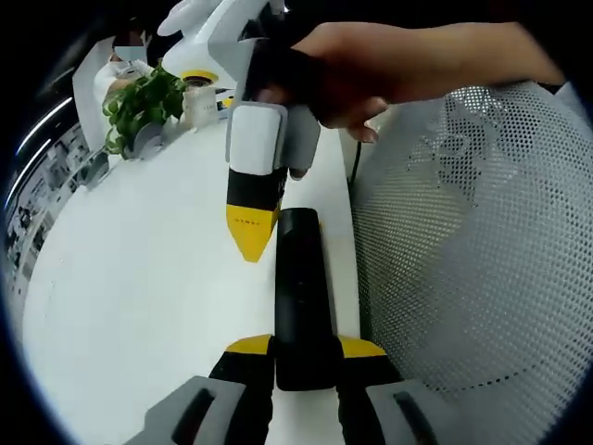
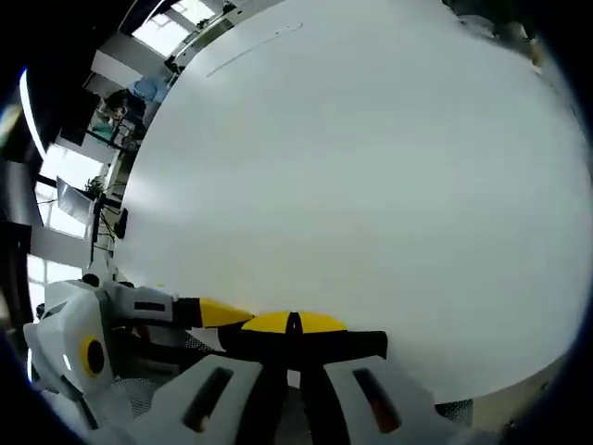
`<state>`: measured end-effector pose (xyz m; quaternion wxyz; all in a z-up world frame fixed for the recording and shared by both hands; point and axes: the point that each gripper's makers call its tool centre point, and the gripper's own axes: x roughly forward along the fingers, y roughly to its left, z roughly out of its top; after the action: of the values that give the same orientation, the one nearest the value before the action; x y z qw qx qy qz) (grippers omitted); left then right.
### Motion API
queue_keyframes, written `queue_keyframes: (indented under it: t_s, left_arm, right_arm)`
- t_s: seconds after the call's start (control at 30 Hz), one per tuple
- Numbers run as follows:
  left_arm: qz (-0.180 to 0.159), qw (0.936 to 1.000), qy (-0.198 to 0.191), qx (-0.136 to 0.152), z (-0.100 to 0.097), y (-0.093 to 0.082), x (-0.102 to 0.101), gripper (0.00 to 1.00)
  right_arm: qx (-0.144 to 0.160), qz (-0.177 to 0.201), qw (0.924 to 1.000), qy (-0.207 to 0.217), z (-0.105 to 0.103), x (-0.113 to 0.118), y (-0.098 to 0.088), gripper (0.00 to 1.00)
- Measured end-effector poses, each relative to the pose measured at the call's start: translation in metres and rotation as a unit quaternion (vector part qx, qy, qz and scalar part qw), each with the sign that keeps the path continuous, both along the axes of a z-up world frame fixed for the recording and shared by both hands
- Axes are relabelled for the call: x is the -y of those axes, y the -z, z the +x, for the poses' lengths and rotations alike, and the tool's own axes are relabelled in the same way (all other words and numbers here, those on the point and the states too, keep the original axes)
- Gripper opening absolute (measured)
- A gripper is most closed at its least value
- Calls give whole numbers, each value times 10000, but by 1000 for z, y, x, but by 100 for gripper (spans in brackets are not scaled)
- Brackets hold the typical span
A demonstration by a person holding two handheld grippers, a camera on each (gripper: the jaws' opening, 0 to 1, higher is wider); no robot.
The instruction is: Press the specified remote control buttons in sequence, fully releasing each button before pressing the next.
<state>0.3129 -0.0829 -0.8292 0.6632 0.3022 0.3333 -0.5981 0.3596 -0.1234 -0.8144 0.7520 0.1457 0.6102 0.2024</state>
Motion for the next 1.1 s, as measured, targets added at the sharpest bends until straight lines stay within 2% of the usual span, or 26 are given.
queue_keyframes:
  t_s: [0.2,0.43,0.6,0.9,1.1]
  left_arm:
    - [3,10000,-4,-7,0,0,0,25]
    - [0,10000,5,-14,0,0,0,25]
    - [-4,10000,-3,-22,-1,-1,1,25]
    - [-10,10000,-4,-21,0,0,1,25]
    - [-12,10000,-4,-24,0,0,1,25]
  right_arm:
    - [-75,4,10000,57,-1,2,-1,0]
    - [-178,-168,9996,123,-4,8,3,0]
    - [-230,-90,9995,220,-4,9,3,0]
    - [-304,-267,9992,-38,-10,5,10,0]
    - [-356,-205,9992,-12,-11,6,10,0]
